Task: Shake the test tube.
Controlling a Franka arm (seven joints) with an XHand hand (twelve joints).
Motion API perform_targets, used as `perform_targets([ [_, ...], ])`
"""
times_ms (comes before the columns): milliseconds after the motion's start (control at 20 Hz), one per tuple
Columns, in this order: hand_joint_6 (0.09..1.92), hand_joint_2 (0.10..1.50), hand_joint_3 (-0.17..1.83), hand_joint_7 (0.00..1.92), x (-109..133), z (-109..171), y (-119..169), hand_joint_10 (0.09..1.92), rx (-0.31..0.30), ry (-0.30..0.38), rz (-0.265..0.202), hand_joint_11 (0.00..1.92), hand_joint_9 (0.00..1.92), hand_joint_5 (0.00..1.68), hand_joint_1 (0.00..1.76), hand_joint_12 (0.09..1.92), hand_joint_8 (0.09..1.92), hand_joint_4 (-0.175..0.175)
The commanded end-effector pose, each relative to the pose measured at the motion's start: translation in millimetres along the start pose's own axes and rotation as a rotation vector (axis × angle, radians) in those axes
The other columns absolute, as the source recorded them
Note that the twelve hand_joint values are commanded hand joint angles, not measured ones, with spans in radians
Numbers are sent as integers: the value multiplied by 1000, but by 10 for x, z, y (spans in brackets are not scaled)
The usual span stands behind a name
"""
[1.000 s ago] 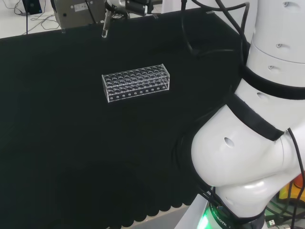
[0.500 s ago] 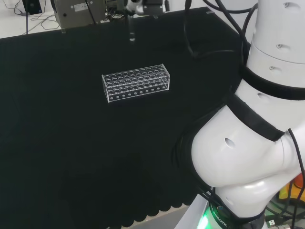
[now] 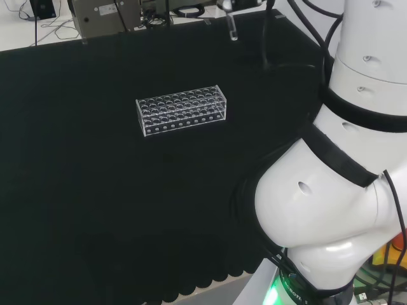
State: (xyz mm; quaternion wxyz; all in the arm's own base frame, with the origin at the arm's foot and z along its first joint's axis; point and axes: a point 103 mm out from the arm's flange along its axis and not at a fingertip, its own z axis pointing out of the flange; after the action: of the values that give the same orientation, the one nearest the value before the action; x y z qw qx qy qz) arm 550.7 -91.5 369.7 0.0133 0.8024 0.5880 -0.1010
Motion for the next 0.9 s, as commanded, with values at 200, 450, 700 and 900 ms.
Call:
perform_targets([
  [200,527,1059,0,1097,43,-13,-2,873,18,60,10,1267,1078,1052,1404,895,1150,-175],
  [450,527,1059,0,1097,393,41,-46,871,67,209,-20,1267,1079,1052,1404,896,1149,-175],
  [700,526,1059,0,1098,824,67,-125,871,140,423,-39,1267,1079,1052,1404,896,1149,-175],
  [900,526,1059,0,1097,1144,-28,-163,872,165,536,-85,1267,1079,1052,1404,896,1149,-175],
])
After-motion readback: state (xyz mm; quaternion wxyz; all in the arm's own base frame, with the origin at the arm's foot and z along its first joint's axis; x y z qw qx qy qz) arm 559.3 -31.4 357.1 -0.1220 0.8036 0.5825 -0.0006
